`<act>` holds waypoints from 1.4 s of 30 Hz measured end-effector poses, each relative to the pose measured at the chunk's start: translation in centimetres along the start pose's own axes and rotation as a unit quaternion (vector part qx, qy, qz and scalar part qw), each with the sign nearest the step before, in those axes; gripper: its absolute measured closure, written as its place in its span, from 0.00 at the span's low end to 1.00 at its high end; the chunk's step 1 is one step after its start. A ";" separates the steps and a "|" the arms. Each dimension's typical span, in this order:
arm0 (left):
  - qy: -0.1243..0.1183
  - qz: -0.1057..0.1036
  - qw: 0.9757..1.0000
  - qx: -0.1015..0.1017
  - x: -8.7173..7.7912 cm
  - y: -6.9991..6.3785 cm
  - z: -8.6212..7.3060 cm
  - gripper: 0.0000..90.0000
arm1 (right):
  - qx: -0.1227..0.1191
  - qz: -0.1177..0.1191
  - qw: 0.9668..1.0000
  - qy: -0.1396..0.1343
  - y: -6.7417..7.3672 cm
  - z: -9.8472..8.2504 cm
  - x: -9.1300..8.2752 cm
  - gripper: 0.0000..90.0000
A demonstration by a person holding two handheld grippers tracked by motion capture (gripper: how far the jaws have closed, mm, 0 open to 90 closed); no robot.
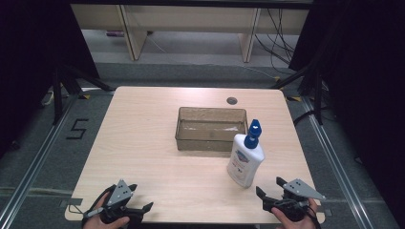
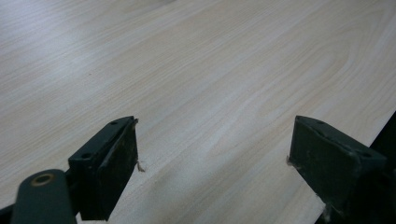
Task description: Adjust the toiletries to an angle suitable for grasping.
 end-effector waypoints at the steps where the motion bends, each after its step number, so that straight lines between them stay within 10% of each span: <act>1: -0.004 0.004 1.000 0.001 0.1 0.0 0.0 0.17 | -0.008 -0.004 1.000 -0.002 -0.2 0.1 -0.1 0.19; 42: -0.002 -0.005 1.000 -0.001 0.0 -0.2 0.0 0.17 | 0.013 0.037 0.998 -0.049 1.8 2.0 -0.7 0.19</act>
Point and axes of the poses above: each handheld gripper's, and its own axes: x roughly forward along the jaws, z roughly out of its top, y roughly to its left, the point moved 9 cm from there along x, roughly forward along the jaws, and after that the axes turned 5 degrees about -y, right-handed, at the moved point
